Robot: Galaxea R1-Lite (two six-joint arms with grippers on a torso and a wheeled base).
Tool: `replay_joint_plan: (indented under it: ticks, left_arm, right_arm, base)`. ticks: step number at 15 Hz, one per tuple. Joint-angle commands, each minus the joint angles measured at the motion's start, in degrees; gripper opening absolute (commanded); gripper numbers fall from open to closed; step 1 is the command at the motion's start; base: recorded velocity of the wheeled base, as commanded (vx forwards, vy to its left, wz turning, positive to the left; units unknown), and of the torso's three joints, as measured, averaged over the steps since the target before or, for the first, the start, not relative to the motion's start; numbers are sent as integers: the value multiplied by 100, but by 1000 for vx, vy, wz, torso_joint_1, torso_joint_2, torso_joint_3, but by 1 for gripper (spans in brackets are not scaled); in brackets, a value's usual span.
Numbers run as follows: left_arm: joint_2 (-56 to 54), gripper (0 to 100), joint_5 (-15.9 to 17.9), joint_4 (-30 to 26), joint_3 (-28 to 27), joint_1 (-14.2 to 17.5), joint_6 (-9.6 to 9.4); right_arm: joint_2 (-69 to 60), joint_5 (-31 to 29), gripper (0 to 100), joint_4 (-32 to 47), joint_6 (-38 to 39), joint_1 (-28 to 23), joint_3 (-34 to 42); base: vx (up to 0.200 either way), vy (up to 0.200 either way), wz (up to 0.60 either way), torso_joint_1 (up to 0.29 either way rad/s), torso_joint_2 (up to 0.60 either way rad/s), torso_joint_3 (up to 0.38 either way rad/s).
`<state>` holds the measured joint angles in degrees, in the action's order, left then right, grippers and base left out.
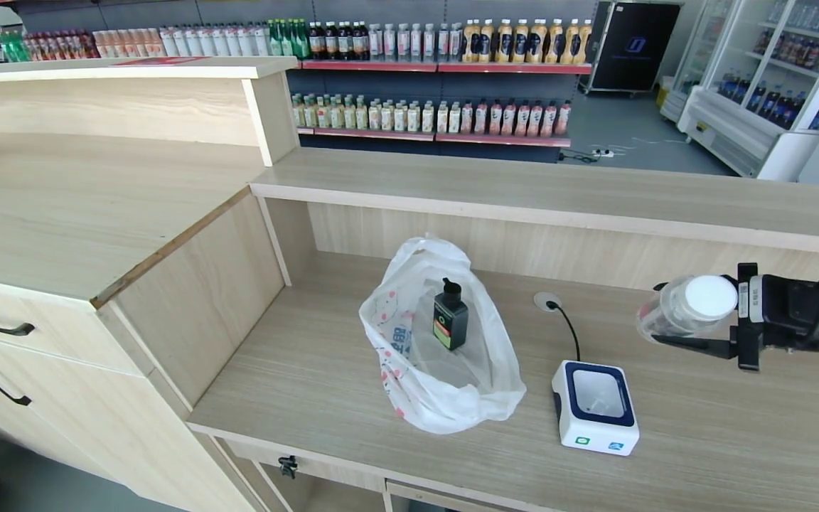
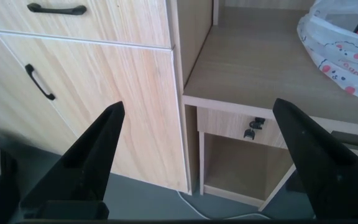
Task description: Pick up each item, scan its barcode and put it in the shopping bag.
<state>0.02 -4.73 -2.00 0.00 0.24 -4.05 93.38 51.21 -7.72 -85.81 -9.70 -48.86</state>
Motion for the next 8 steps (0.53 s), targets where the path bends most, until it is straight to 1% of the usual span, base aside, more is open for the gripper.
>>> replay_joint_plan:
  ticks: [1, 3, 4, 5, 8]
  left_arm:
    - [-2, 100, -2, -2, 0, 2, 0]
    - [-2, 100, -2, -2, 0, 2, 0]
    - [-2, 100, -2, -2, 0, 2, 0]
    - [-2, 100, -2, -2, 0, 2, 0]
    - [-2, 100, -2, -2, 0, 2, 0]
  right_arm:
    - [128, 108, 0, 288, -296, -58, -10]
    - [119, 99, 0, 824, -867, -163, -1]
    - [128, 108, 0, 1308, -1395, -163, -18]
    - [181, 108, 0, 1519, -1702, -155, -80]
    - [356, 108, 0, 1580, -2221, -146, -177]
  base:
    - [0, 0, 0, 0, 0, 0]
    - [0, 0, 0, 0, 0, 0]
    - [0, 0, 0, 0, 0, 0]
    - [0, 0, 0, 0, 0, 0]
    - [0, 0, 0, 0, 0, 0]
